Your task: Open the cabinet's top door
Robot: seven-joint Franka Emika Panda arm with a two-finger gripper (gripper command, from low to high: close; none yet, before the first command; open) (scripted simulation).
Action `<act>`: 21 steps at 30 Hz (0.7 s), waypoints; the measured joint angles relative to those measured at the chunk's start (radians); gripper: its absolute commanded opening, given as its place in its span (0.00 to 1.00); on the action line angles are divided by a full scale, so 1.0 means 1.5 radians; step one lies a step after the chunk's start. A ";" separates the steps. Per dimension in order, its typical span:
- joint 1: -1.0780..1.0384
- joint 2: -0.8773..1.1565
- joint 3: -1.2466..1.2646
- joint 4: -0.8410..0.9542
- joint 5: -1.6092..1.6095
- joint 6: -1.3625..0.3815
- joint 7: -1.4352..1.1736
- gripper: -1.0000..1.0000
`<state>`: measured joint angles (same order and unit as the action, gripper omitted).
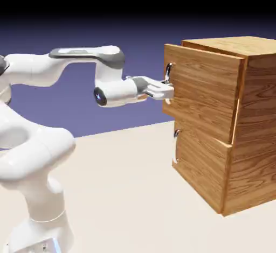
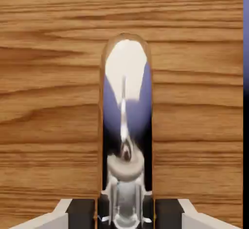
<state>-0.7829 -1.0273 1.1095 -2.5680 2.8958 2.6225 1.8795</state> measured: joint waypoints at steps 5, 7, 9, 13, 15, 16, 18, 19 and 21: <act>0.121 0.096 -0.116 -0.038 0.001 -0.014 -0.138 0.00; 0.169 0.125 -0.165 -0.048 0.001 -0.014 -0.186 0.00; 0.216 0.142 -0.213 -0.063 -0.011 -0.019 -0.214 0.00; 0.290 0.114 -0.302 -0.127 -0.118 -0.066 -0.166 0.00; 0.318 0.095 -0.343 -0.158 -0.176 -0.092 -0.138 0.00; 0.330 0.085 -0.364 -0.172 -0.205 -0.105 -0.125 0.00; 0.349 0.065 -0.404 -0.199 -0.263 -0.132 -0.100 0.00; 0.356 0.055 -0.423 -0.212 -0.292 -0.146 -0.088 0.00; 0.367 0.036 -0.462 -0.235 -0.349 -0.174 -0.065 0.00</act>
<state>-0.2321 -0.9737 0.4158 -2.9200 2.3719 2.3610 1.7813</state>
